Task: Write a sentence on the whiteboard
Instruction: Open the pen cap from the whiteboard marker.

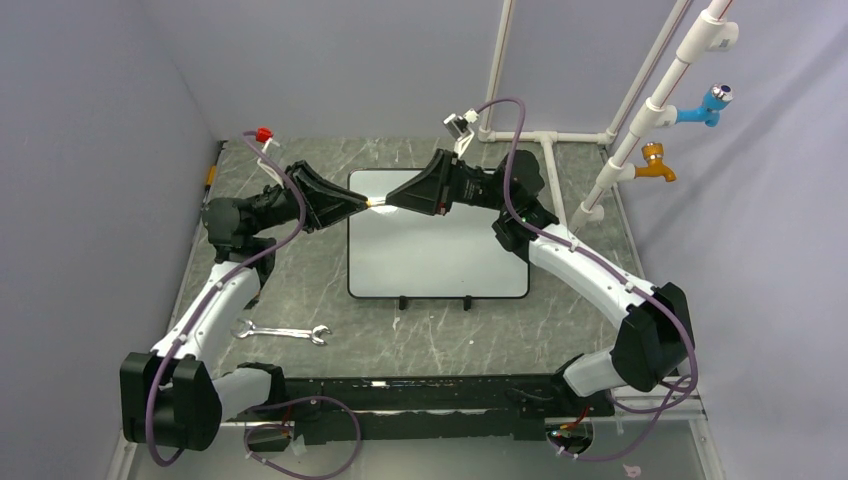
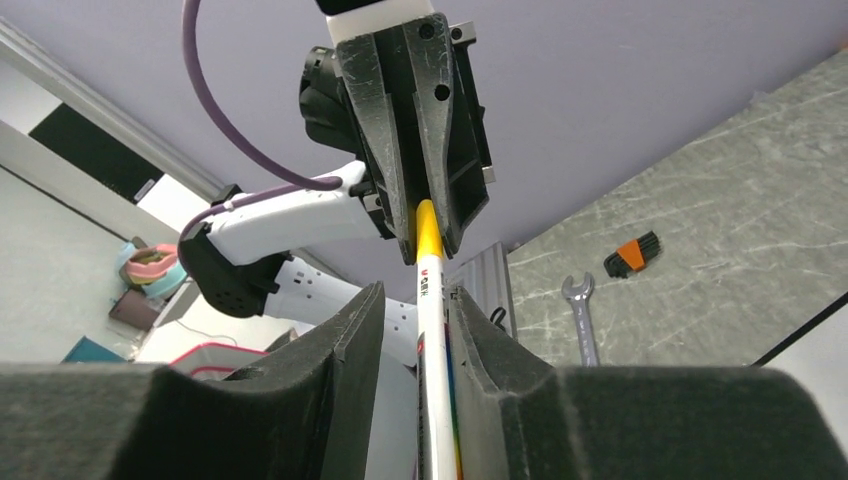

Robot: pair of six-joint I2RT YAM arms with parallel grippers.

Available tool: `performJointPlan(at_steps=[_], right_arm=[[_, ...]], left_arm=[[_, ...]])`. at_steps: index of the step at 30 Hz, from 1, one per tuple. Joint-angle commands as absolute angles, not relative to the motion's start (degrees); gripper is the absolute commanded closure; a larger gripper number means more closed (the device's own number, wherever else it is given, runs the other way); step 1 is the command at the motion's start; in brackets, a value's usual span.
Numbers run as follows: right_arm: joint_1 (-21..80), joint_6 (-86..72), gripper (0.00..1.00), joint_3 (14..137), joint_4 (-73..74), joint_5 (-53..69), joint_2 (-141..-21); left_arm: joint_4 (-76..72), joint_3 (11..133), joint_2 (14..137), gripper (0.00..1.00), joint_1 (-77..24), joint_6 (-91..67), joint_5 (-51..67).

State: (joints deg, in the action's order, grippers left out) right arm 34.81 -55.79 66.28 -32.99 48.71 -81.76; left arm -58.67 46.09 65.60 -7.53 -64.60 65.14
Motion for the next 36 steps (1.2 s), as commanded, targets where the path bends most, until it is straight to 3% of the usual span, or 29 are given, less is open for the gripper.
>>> performJointPlan(at_steps=[1, 25, 28, 31, 36], right_arm=[[35.3, -53.4, 0.69, 69.6, -31.9, 51.2, -81.7], [36.2, -51.6, 0.78, 71.4, -29.7, 52.8, -82.9], [36.2, -51.7, 0.84, 71.7, -29.7, 53.0, -83.3], [36.4, -51.1, 1.00, 71.9, -29.1, 53.1, -83.5], [36.4, -48.7, 1.00, 71.6, -26.1, 52.6, -82.8]], left_arm=[[-57.1, 47.9, 64.2, 1.00, -7.3, -61.7, 65.7], [-54.0, 48.3, 63.7, 1.00, -6.0, -59.6, 65.6], [-53.5, 48.3, 63.8, 1.00, -6.0, -59.3, 65.6], [-53.2, 48.4, 63.9, 1.00, -6.0, -59.2, 65.7], [-49.9, 48.9, 63.4, 1.00, -6.0, -56.9, 65.7]])
